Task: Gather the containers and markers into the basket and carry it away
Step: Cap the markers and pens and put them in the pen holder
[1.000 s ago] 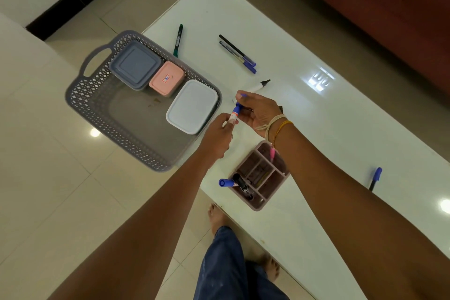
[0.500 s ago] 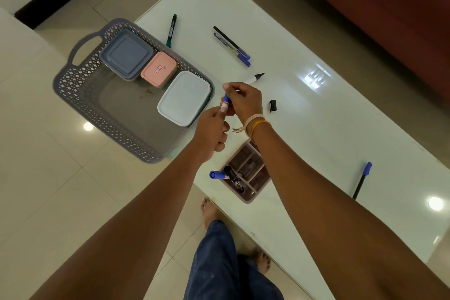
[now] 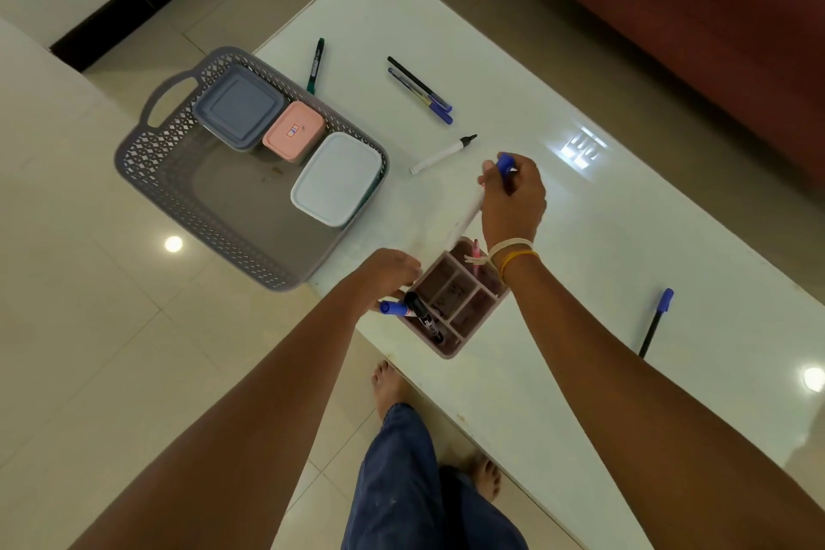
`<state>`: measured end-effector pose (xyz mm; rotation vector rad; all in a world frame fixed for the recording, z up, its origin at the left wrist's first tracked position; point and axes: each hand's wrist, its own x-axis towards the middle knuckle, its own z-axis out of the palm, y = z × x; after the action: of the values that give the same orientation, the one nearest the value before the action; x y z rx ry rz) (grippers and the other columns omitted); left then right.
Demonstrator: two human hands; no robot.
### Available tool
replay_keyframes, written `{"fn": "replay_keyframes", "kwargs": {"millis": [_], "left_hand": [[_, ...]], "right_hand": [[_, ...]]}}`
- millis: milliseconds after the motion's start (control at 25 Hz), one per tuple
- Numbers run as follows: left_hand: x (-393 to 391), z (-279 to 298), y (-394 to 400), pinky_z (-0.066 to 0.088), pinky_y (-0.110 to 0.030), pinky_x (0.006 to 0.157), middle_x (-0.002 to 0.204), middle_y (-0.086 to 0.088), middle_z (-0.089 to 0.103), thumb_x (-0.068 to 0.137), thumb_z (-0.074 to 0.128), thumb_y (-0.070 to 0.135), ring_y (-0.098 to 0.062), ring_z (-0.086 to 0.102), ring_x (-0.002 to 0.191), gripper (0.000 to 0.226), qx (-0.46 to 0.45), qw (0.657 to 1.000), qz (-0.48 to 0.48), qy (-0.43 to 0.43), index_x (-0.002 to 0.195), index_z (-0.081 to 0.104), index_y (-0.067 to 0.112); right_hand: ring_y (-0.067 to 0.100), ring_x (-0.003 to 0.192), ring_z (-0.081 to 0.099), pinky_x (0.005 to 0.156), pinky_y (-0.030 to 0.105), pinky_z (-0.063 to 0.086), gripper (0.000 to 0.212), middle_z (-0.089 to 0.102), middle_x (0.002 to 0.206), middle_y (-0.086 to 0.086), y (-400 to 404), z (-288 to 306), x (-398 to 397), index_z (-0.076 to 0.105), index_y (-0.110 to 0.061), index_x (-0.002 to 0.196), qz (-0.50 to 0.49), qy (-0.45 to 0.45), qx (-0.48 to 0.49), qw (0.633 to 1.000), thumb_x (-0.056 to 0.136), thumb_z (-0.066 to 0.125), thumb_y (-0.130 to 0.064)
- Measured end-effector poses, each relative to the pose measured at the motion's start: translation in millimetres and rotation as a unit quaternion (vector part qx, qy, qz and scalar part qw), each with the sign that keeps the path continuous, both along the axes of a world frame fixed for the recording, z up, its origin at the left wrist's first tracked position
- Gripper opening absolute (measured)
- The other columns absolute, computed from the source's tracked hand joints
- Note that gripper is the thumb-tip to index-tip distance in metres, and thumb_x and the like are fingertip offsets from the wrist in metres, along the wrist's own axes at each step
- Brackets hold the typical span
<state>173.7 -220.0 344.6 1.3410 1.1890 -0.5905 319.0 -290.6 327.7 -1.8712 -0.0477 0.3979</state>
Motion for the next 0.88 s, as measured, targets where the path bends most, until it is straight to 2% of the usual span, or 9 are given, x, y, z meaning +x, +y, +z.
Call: {"fn": "replay_keyframes", "kwargs": {"millis": [120, 280, 480, 600, 680, 760, 800, 880], "left_hand": [[-8.9, -2.2, -10.8, 0.054, -0.043, 0.089, 0.125, -0.012, 0.062, 0.093, 0.054, 0.009, -0.032, 0.064, 0.109, 0.03, 0.013, 1.0, 0.024, 0.01, 0.12, 0.064, 0.018], [-11.5, -7.0, -18.8, 0.058, -0.043, 0.082, 0.119, -0.014, 0.064, 0.091, 0.058, 0.007, -0.033, 0.068, 0.1, 0.025, 0.052, 0.996, 0.069, 0.004, 0.11, 0.069, 0.017], [-13.9, -10.2, -22.9, 0.06, -0.038, 0.076, 0.119, -0.012, 0.06, 0.087, 0.062, 0.005, -0.033, 0.068, 0.095, 0.029, 0.048, 0.997, 0.067, 0.014, 0.113, 0.067, 0.015], [-17.9, -11.6, -24.5, 0.059, -0.042, 0.082, 0.12, -0.014, 0.061, 0.086, 0.063, 0.005, -0.033, 0.07, 0.097, 0.033, 0.027, 0.997, 0.067, 0.023, 0.118, 0.064, 0.014], [-20.1, -13.3, -27.0, 0.057, -0.045, 0.089, 0.12, -0.016, 0.062, 0.085, 0.062, 0.004, -0.033, 0.07, 0.099, 0.034, 0.022, 0.997, 0.071, 0.021, 0.118, 0.064, 0.011], [-22.0, -15.5, -28.4, 0.055, -0.046, 0.092, 0.12, -0.016, 0.062, 0.084, 0.062, 0.003, -0.033, 0.069, 0.102, 0.034, 0.023, 0.997, 0.074, 0.014, 0.117, 0.064, 0.01], [-22.3, -16.2, -28.8, 0.055, -0.047, 0.092, 0.121, -0.015, 0.061, 0.083, 0.062, 0.003, -0.033, 0.068, 0.104, 0.035, 0.022, 0.997, 0.077, 0.011, 0.117, 0.064, 0.01], [-21.8, -17.6, -29.1, 0.055, -0.048, 0.092, 0.122, -0.015, 0.059, 0.082, 0.063, 0.002, -0.034, 0.066, 0.106, 0.036, 0.016, 0.996, 0.082, 0.011, 0.117, 0.065, 0.011]], "right_hand": [[0.0, 0.071, 0.061, 0.07, 0.01, 0.051, 0.022, 0.058, 0.08, -0.016, -17.9, 6.5, -0.6, 0.06, -0.013, 0.111, 0.005, -0.093, 0.006, 0.996, 0.092, 0.062, -0.023], [-0.012, 0.073, 0.056, 0.067, 0.001, 0.045, 0.021, 0.054, 0.079, -0.02, -32.0, 10.3, -1.8, 0.06, -0.012, 0.108, 0.071, -0.144, -0.003, 0.987, 0.091, 0.064, -0.022], [-0.002, 0.074, 0.061, 0.074, 0.011, 0.052, 0.019, 0.063, 0.082, -0.011, -37.2, 2.7, -12.7, 0.061, -0.023, 0.089, 0.233, -0.084, -0.045, 0.968, 0.08, 0.077, -0.019], [-0.005, 0.083, 0.058, 0.079, 0.007, 0.044, 0.022, 0.066, 0.091, -0.011, -42.8, -2.8, -17.2, 0.069, -0.02, 0.088, 0.309, -0.055, -0.098, 0.945, 0.075, 0.081, -0.034], [-0.005, 0.086, 0.058, 0.084, 0.011, 0.043, 0.028, 0.065, 0.09, -0.016, -47.7, -2.8, -18.0, 0.072, -0.02, 0.087, 0.288, -0.019, -0.101, 0.952, 0.079, 0.073, -0.047], [0.006, 0.085, 0.062, 0.086, 0.028, 0.049, 0.037, 0.068, 0.086, -0.01, -50.9, -4.8, -17.6, 0.071, -0.016, 0.087, 0.22, 0.013, -0.116, 0.968, 0.092, 0.055, -0.048], [0.016, 0.088, 0.063, 0.085, 0.033, 0.048, 0.044, 0.069, 0.09, -0.002, -52.1, -6.6, -16.3, 0.07, -0.012, 0.093, 0.194, 0.023, -0.16, 0.967, 0.097, 0.044, -0.048], [0.031, 0.103, 0.061, 0.086, 0.036, 0.045, 0.058, 0.067, 0.111, 0.013, -56.4, -11.4, -12.3, 0.065, -0.007, 0.11, 0.195, 0.089, -0.304, 0.928, 0.099, 0.027, -0.051]]}}
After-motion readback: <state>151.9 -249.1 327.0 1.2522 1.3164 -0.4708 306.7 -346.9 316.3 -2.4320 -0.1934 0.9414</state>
